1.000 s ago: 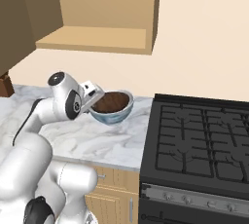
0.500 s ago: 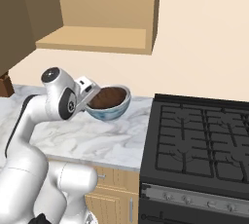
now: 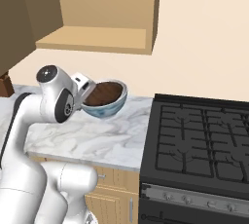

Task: Pick up the bowls on the counter and stack them on top of one another in the open cabinet. Place the smaller bowl on top of the larger bowl.

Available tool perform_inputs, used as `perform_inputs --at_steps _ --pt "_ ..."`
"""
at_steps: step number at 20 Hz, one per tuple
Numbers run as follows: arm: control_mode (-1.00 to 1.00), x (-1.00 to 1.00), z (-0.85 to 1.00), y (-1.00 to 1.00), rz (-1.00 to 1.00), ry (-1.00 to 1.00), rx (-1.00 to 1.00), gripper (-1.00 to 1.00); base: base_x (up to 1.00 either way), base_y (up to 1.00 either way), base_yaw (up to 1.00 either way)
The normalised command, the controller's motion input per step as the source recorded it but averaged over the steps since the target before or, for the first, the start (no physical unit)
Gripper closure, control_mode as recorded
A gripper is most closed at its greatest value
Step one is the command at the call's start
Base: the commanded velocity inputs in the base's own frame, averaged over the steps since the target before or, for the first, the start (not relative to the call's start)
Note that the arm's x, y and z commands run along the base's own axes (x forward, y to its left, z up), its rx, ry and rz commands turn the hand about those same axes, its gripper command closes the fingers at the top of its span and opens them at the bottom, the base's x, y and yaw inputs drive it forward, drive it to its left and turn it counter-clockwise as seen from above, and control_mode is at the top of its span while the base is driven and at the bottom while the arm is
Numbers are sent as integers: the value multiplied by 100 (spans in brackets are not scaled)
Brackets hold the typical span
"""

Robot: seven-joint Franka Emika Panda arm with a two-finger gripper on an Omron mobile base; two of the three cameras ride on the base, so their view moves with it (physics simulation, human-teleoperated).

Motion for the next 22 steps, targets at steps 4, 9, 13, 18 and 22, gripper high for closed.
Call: perform_inputs --at_steps 4,9,13,18,22 --pt "-100 -28 30 0 16 -4 0 100 0 0 0" --pt "-100 -26 27 3 16 -2 0 100 0 0 0" --pt "-100 -28 27 9 15 -1 0 100 0 0 0" --pt "-100 -32 29 13 13 0 -4 100 0 0 0" --pt "-100 -27 30 11 12 0 -6 100 0 0 0"
